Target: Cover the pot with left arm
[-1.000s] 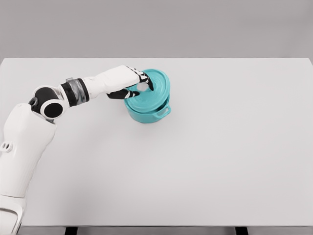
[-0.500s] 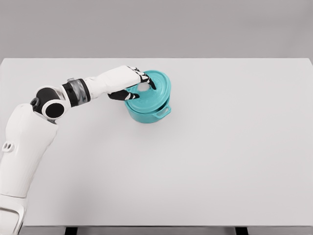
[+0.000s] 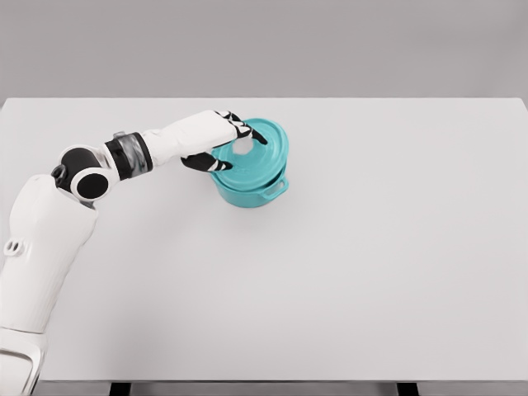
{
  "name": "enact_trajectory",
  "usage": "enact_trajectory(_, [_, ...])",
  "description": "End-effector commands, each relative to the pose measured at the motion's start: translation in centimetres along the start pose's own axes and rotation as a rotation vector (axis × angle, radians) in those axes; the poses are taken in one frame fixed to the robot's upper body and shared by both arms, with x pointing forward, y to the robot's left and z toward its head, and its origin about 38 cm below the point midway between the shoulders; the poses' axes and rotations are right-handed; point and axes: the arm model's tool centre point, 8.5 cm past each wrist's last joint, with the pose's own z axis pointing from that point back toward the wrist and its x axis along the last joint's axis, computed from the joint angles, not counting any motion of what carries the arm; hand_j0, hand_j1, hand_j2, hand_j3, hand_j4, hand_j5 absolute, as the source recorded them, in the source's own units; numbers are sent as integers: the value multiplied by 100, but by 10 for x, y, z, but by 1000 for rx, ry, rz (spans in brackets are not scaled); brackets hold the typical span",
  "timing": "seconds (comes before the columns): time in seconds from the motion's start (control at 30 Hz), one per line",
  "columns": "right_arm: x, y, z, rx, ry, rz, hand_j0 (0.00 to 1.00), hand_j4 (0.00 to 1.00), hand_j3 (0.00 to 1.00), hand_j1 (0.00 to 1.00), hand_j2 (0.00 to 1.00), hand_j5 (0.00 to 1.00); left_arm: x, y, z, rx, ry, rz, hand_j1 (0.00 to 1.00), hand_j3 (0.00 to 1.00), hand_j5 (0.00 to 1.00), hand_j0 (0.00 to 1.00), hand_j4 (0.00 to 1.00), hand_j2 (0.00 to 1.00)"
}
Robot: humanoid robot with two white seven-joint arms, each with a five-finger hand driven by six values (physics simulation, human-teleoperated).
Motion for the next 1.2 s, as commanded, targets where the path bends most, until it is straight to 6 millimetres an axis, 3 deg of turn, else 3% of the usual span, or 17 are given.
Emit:
enact_trajectory(0.0, [0,0,0,0,0,0,100,100,100,100,100,100,-1,-2,0,-15,2,-6,85,85,85,85,85,85])
enact_trajectory(0.5, [-1,0,0,0,0,0,100,100,100,100,100,100,-2,-6,-4,-13,3,16,90,90,90,90,90,90])
enact_trajectory(0.6, [-1,0,0,0,0,0,100,100,100,100,100,100,-2,-1,-1,-2,3,7,100,100,100,100,100,100])
enact_trajectory(0.97, [0,0,0,0,0,0,100,100,100,100,100,100,17,28,-1,56,-39,-67,100,100,100,100,100,100])
enact_trajectory(1.1, [-1,0,0,0,0,0,100,100,100,100,100,100,18,35,1,64,-42,-83,100,100,100,100,100,100])
enact_trajectory(1.17, [-1,0,0,0,2,0,100,100,100,100,100,100,9,39,14,62,-15,-97,100,100,100,100,100,100])
